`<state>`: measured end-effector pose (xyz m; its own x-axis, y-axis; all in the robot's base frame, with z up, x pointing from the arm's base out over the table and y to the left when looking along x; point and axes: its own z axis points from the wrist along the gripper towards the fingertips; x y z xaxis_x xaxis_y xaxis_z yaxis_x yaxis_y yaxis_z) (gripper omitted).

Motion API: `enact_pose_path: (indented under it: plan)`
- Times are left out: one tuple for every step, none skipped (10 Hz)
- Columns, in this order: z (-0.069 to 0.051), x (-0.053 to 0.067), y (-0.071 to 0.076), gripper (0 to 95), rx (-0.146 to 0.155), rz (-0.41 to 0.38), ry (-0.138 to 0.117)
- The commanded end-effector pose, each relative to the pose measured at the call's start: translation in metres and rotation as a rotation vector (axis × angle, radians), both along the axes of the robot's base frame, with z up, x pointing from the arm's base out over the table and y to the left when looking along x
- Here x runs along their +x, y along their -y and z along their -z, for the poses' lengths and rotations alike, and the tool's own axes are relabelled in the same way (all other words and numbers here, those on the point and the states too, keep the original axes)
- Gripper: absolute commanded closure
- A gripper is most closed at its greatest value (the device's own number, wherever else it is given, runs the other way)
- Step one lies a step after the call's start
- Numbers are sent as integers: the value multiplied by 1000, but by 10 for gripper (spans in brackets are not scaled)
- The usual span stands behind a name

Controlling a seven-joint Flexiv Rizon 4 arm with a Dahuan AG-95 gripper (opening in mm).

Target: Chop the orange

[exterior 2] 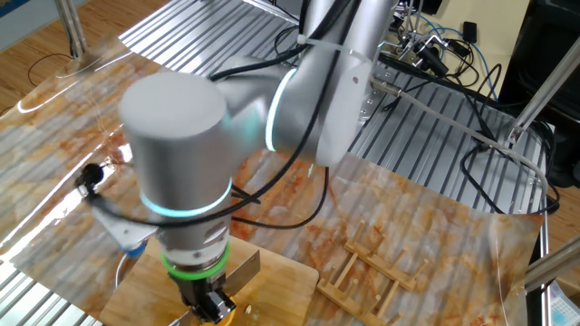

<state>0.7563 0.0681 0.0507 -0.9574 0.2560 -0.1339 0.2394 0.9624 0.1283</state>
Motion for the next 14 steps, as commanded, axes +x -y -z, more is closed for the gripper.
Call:
enact_pose_path:
  plan:
    - [-12,3,-2,950,-12,-12,-27]
    - [-11,2,-5,950,-1,0,-24]
    - [-4,1,-8,950,-8,2,-13]
    - [1,0,-9,950,-10,4,-2]
    - [-1,0,-9,950,-18,1,-14]
    - [-7,1,-9,950,-10,1,-20]
    - [-11,1,-10,950,-13,8,-20]
    - [-11,1,-11,950,-21,8,-18]
    - [-10,1,-12,950,-15,8,-21]
    - [-10,1,-12,950,-15,11,-21]
    - [-5,0,-13,950,-13,21,-4]
    - [4,0,-17,950,-20,27,26]
    - [0,0,-17,950,-25,16,-5]
    - [-13,1,-16,950,-20,13,-40]
